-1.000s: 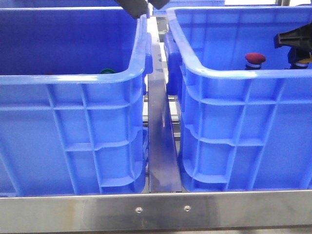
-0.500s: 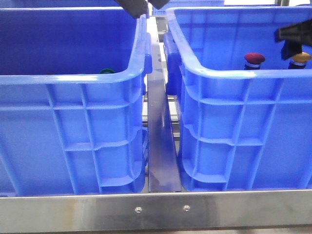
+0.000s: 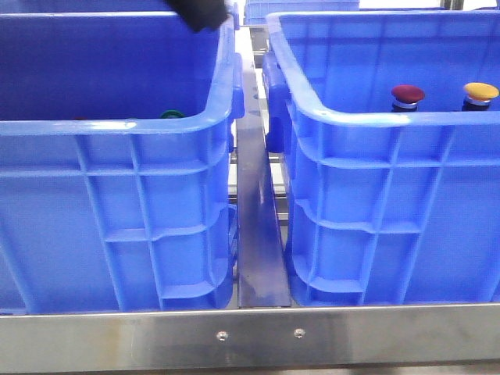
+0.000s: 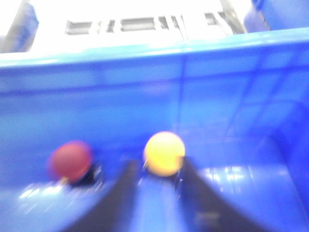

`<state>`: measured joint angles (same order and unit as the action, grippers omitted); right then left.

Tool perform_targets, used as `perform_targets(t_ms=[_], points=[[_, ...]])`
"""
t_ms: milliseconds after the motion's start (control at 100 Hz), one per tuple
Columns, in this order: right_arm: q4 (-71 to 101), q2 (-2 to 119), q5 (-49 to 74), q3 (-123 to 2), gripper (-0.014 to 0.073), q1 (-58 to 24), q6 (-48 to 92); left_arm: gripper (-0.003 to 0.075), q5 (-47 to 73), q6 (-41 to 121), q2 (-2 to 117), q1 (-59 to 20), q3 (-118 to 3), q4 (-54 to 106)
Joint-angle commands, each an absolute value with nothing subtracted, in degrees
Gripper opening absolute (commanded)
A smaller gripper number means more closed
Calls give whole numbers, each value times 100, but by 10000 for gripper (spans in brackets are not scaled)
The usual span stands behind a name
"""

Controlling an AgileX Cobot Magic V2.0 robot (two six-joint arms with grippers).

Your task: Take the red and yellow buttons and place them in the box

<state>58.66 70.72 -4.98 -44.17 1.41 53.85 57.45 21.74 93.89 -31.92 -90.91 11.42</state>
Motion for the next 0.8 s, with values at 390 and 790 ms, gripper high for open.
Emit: perform_targets(t_ms=[390,790], points=[[5779,4804,563,-3712,-69,177,5424,-20,4366,-636,8442,-2898,-8009,-865],[5668,3948,711,-3369,-69,177,5424,-20,3476,-933,6344,-1056,-6072,-865]])
